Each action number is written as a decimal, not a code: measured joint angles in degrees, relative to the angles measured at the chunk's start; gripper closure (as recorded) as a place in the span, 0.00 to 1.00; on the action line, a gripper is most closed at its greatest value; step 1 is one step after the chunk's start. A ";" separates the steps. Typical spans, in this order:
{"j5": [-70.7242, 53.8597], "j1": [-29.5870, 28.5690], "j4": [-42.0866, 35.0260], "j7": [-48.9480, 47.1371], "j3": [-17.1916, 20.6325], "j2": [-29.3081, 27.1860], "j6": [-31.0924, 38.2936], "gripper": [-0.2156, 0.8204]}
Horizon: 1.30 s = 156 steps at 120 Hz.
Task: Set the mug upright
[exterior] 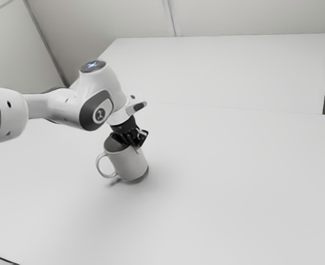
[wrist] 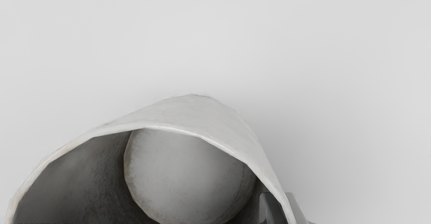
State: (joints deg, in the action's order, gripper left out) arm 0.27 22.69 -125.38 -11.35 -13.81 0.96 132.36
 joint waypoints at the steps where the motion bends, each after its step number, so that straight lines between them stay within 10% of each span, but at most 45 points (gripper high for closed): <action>1: -0.02 0.09 -0.01 -0.28 0.01 0.08 0.01 0.97; 20: -0.28 0.86 -0.33 -5.09 0.06 1.03 0.25 0.96; 45: -1.26 -1.41 0.88 -8.95 0.10 1.01 -0.16 0.54; 70: -1.52 -3.05 2.25 -11.27 0.07 -0.68 -2.04 0.33; 156: -3.41 -8.70 24.83 -2.06 1.52 -3.92 -24.26 0.21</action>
State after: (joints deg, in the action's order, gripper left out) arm -3.14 13.99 -100.55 -13.42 -12.29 -2.96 108.09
